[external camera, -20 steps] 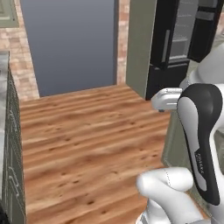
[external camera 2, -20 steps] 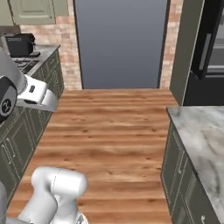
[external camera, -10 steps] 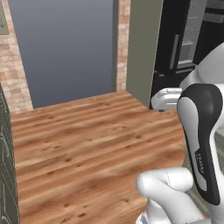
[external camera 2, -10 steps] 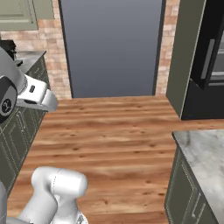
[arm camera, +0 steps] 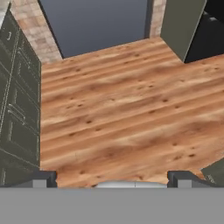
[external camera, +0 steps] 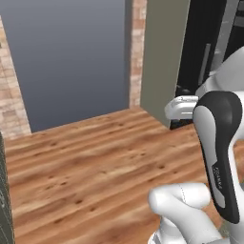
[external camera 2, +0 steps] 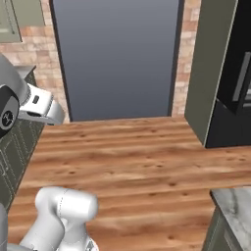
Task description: There is a bowl on the dining counter. Grab a lemon wedge from the fridge and place it in the bowl. Then get the liquor bottle and glass cup from the cabinet and place them next to the bowl.
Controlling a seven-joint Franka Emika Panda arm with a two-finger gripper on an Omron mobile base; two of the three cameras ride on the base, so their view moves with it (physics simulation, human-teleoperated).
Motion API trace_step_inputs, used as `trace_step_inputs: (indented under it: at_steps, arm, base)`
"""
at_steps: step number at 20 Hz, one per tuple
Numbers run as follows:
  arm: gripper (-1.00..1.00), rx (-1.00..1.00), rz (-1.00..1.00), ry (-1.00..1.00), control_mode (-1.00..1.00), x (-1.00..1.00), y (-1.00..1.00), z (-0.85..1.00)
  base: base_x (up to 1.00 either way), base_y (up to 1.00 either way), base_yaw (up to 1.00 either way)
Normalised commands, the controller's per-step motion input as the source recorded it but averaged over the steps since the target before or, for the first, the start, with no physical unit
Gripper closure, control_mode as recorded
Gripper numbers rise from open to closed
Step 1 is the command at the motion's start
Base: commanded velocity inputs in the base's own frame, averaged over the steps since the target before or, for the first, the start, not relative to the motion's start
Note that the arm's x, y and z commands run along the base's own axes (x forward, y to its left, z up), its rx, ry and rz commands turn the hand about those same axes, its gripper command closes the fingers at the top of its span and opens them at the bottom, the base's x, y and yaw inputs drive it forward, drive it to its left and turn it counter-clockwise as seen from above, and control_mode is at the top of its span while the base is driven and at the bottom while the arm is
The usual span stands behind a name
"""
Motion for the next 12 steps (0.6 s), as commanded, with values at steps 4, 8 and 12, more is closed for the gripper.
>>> trace_step_inputs:
  at_steps: [4, 8, 12]
  arm:
    - [-1.0, 0.0, 0.0, 0.0, 1.0, 0.0, 0.0, 0.0]
    - [-1.0, 0.0, 0.0, 0.0, 1.0, 0.0, 0.0, 0.0]
    - [-1.0, 0.0, 0.0, 0.0, 1.0, 0.0, 0.0, 0.0]
  base:
    - [1.0, 0.0, -0.09]
    - [1.0, 0.0, -0.05]
    - [1.0, 0.0, 0.0]
